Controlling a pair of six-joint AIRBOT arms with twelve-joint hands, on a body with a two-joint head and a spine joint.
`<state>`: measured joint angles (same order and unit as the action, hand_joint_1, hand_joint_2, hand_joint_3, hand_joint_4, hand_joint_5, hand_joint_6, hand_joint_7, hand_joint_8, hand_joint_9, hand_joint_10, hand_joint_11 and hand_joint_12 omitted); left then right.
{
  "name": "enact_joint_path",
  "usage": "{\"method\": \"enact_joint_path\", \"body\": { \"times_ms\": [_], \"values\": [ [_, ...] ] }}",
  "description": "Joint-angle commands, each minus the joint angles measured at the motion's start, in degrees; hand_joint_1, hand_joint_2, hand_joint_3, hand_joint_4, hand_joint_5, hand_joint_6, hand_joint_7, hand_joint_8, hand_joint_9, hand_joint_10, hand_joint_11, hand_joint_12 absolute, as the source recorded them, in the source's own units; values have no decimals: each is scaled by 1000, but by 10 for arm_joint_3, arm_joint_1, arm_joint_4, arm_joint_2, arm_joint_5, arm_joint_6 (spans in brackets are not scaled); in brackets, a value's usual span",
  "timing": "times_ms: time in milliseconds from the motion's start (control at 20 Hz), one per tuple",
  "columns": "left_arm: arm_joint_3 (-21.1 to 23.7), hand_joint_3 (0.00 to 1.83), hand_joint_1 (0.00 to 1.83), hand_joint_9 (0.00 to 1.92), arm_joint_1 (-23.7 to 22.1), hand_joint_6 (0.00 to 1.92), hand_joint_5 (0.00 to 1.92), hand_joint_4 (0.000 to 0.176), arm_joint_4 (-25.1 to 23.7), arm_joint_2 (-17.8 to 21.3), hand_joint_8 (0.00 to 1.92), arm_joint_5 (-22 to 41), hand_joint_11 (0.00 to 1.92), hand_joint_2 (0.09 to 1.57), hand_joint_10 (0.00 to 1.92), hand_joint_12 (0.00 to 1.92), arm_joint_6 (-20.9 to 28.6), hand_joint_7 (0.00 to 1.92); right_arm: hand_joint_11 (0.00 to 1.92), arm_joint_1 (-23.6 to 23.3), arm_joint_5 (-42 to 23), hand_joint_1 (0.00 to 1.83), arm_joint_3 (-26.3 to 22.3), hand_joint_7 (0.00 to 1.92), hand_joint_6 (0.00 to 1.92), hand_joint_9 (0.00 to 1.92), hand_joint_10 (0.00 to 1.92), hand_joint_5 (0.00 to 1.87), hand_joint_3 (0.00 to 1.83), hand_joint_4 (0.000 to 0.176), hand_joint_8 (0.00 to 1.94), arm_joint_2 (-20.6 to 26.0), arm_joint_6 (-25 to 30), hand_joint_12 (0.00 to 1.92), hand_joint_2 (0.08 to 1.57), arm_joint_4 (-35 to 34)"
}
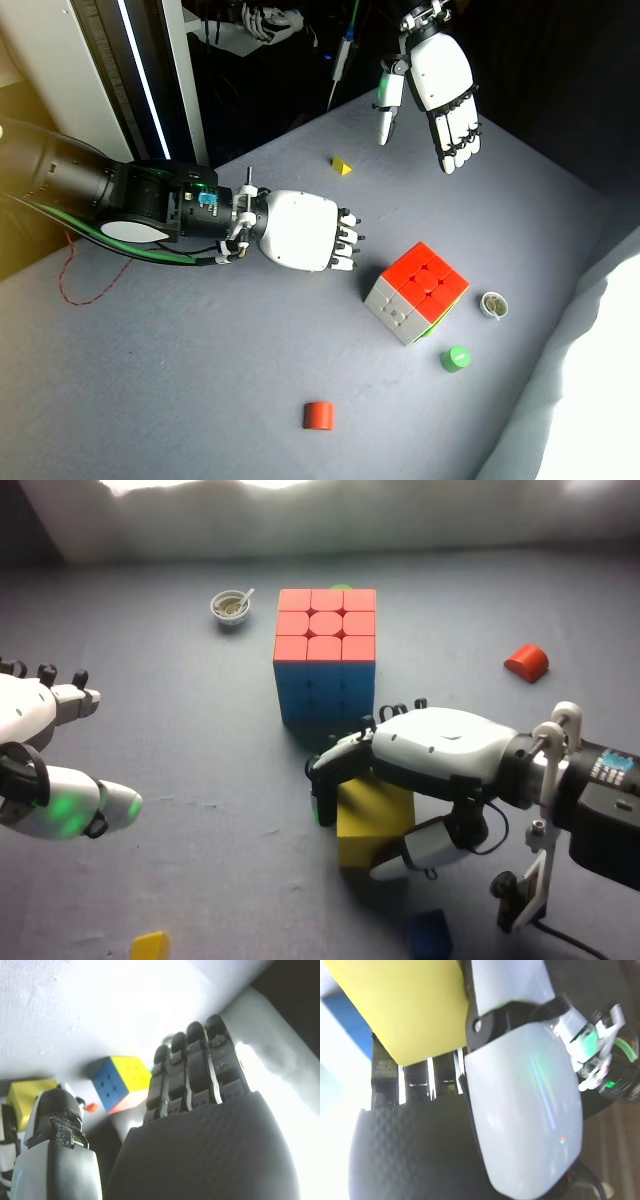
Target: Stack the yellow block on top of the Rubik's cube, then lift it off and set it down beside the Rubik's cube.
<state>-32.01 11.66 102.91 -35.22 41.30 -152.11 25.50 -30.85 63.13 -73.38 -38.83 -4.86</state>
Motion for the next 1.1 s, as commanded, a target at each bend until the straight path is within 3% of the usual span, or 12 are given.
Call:
{"method": "enact_joint_path", "body": {
  "times_ms": [0,400,750,800,850,900,950,1050],
  "values": [
    [-2,2,217,185,-6,6,144,0,-28,6,6,13,155,1162,6,31,-1,174,625,-1,-48,1475,5,852,1311,762,1314,672,0,0,1103,0,1,1804,1198,2],
    [-2,2,221,201,-7,3,136,0,-27,5,6,14,165,1170,7,33,-1,177,616,-1,-39,1475,17,847,1306,758,1325,661,1,0,1127,-5,0,1813,1201,17],
    [-2,2,207,164,-7,2,131,0,-26,5,0,14,137,1178,0,19,-1,162,588,1,-25,1460,16,705,1466,604,1483,551,1,0,1329,5,0,1912,1262,32],
    [-2,3,211,156,-7,2,132,0,-26,5,0,14,129,1181,0,15,-1,157,397,1,-25,1185,16,713,1559,532,966,555,0,0,1413,7,0,1511,1301,34],
    [-2,0,222,173,-7,5,141,0,-26,5,5,14,143,1176,7,21,-1,169,352,1,-25,1127,16,713,1594,583,647,542,0,0,1431,9,0,1384,1311,34],
    [-2,0,247,198,-7,10,159,0,-26,5,13,14,160,1168,14,28,-1,193,305,2,-25,1189,16,595,793,585,498,501,0,0,746,10,1,1328,1282,34],
    [-3,0,234,202,-7,8,160,0,-26,5,9,14,161,1174,13,28,-1,192,300,4,-25,1192,16,665,397,611,371,583,0,0,364,11,1,1257,1272,34],
    [-3,3,200,185,-8,1,135,0,-26,5,1,14,141,1182,3,19,-1,174,298,6,-24,1218,16,744,100,670,187,684,0,0,75,12,1,1223,1244,37]
  ]
}}
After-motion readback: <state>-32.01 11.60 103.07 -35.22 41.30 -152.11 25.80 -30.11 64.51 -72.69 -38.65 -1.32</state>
